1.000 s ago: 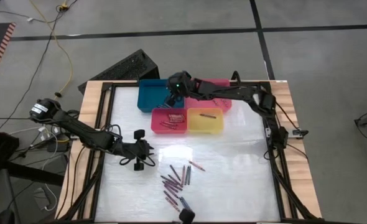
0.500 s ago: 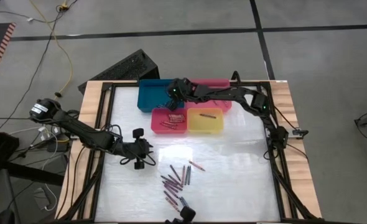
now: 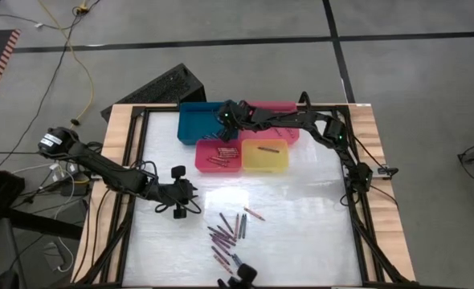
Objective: Sort crayons
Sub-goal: Put the blue crayon into the blue bin
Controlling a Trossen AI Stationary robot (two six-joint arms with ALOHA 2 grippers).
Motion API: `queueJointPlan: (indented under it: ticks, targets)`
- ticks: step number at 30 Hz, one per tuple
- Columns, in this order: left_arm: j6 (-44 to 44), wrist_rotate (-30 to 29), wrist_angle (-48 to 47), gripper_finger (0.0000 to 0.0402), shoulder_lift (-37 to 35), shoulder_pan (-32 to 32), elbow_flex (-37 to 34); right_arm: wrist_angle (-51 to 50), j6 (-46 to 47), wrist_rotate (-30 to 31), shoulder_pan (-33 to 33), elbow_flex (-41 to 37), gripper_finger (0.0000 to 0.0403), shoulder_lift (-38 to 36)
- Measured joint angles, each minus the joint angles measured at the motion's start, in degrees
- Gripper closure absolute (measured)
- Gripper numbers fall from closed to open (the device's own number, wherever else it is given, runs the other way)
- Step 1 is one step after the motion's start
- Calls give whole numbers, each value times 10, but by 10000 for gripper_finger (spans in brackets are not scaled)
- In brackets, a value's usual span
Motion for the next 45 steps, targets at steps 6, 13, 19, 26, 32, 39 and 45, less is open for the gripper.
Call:
queueJointPlan:
  ticks: [6, 13, 19, 26, 32, 39, 45]
  targets:
    - [1, -1, 0, 307, 0, 0, 0, -7, 0, -1, -4, 0, 344, 0]
    - [0, -1, 0, 307, 0, 0, 0, -41, -25, -9, -1, 6, 343, -28]
    - [-2, -1, -1, 307, 0, 0, 0, -197, -1, -73, 16, 57, 343, -72]
    - [-10, 1, -5, 307, 0, 0, 0, -401, 89, -180, 87, 76, 343, -114]
    - [-12, 0, -4, 307, 0, 0, 0, -467, 94, -197, 203, 75, 343, -114]
    - [-12, -2, -3, 307, 0, 0, 0, -410, -23, -197, 343, 73, 343, -95]
    - [-9, -5, 3, 307, 0, 0, 0, -356, -112, -182, 430, 74, 343, -78]
